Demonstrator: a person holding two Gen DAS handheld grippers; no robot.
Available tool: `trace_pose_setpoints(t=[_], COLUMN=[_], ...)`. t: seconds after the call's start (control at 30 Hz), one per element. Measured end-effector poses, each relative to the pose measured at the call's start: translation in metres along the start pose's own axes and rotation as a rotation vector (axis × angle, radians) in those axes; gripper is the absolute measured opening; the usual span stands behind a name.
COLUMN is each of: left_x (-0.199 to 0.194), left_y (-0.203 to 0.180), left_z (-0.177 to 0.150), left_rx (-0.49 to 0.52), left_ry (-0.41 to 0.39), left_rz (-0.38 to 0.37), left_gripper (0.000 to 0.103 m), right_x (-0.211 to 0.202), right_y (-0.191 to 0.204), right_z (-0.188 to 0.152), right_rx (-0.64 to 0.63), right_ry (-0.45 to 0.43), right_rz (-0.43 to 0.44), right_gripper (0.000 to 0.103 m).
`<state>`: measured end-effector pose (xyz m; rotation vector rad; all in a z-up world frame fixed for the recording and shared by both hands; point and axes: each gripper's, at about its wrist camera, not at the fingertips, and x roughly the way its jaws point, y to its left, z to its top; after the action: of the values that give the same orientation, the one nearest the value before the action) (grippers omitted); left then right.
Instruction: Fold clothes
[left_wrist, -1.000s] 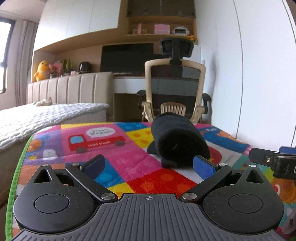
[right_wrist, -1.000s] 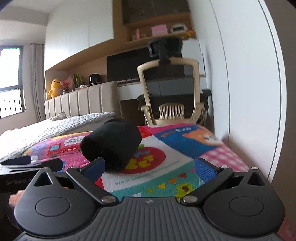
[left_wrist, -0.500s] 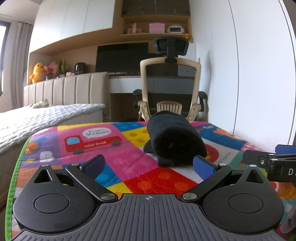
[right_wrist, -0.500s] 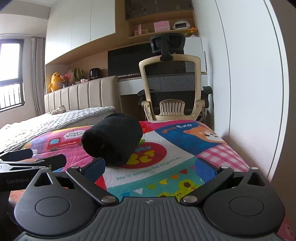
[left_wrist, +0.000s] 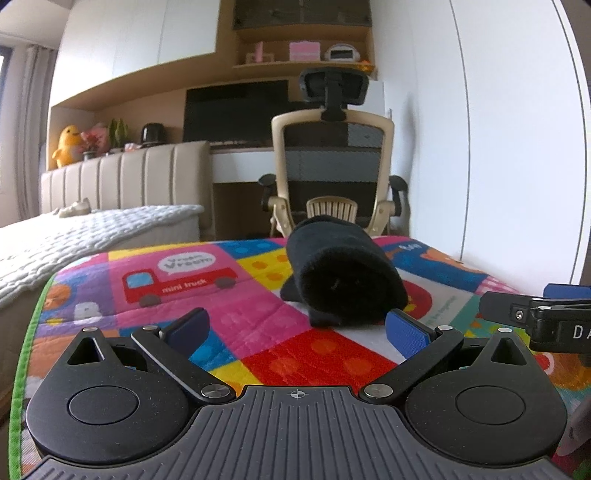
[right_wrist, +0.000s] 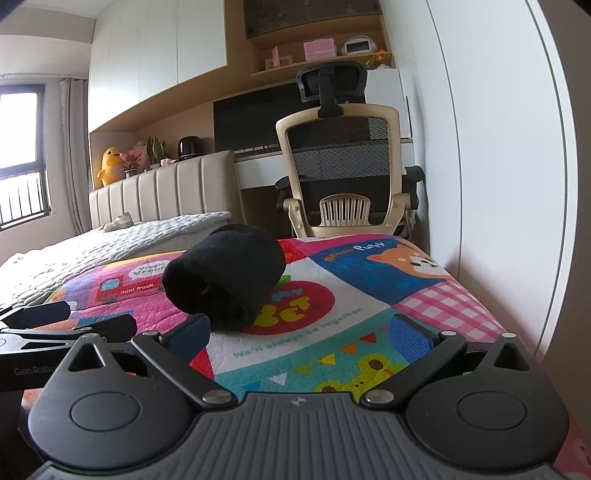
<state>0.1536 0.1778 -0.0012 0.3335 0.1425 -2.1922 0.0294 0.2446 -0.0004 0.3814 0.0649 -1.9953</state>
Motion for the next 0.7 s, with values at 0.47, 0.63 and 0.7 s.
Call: trace_pose_setpoints(t=[0.47,0.63,0.7], left_x=[-0.0007,0.0000,0.0002], left_y=[0.0002,0.0014,0.0016], left_z=[-0.0001,0.0003,0.0005], left_rx=[-0.003,-0.008,-0.010], left_ry=[0.005,0.007,0.007], left_rz=[0.010,0.007,0.007], left_gripper=[0.103,0.103,0.103], right_x=[-0.0015,-0.0020,-0.0022], right_y=[0.0033,0.0036,0.0037], right_z=[-0.0011,-0.0009,-0.0008], right_rx=[-0.021,-0.024,-0.024], right_ry=[-0.005,-0.004,-0.004], right_rz=[0.010,0.011,0.011], right_gripper=[0.103,0.103,0.103])
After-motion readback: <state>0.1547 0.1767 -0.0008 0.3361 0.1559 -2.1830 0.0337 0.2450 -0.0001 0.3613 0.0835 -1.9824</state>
